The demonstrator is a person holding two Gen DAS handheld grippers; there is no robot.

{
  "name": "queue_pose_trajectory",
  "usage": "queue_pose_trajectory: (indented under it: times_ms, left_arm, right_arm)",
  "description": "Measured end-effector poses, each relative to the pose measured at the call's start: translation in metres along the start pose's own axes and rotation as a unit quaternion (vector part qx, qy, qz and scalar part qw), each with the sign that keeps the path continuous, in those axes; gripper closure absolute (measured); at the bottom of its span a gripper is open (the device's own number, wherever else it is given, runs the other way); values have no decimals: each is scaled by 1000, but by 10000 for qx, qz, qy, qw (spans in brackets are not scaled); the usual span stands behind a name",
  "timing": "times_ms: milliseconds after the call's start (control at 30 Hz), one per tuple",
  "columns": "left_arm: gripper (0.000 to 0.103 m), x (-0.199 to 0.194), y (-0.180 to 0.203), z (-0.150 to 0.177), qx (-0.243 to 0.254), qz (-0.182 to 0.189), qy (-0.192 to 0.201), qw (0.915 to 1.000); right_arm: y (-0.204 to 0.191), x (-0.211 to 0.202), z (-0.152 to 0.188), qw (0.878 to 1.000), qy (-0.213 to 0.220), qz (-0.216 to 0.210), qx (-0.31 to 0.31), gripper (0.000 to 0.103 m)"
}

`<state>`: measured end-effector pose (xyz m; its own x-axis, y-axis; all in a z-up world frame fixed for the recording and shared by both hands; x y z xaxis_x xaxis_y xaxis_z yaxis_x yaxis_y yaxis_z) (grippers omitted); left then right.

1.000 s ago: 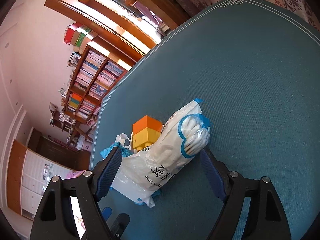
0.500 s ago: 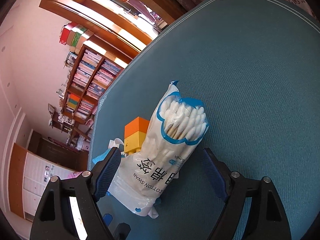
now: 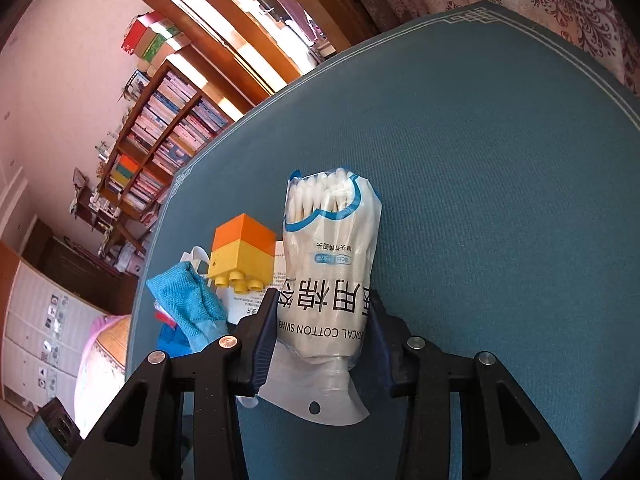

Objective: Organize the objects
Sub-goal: 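Lift the cotton-swab bag with the right tool while the left tool grasps the blue towel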

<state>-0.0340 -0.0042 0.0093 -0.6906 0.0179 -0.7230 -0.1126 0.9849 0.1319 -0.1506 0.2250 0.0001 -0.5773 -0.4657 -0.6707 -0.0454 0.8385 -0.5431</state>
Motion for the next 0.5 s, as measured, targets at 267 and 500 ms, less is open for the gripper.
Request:
queue_pose_trajectory:
  times_ms: [267, 500]
  left_arm:
    - [9, 0, 4, -2, 69, -28, -21, 10000]
    - [9, -2, 11, -8, 128, 14, -67, 9999]
  right_arm:
    - [-6, -28, 26, 9932, 189, 750, -867, 60]
    - [-7, -41, 52, 9837, 393, 1145, -1328, 60]
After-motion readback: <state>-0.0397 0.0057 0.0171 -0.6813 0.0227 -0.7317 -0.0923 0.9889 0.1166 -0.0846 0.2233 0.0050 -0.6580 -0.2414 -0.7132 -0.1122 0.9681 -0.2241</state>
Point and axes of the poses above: each gripper's, at about its wrist camera, not at the fingertips, and x roughly the way its jaws point, y to its right, z to its underside, the point moved 1 cm from there along x, roughly the way its jaws point, and after that the axes turned 3 degrees about -z, right-handed, at the moved point
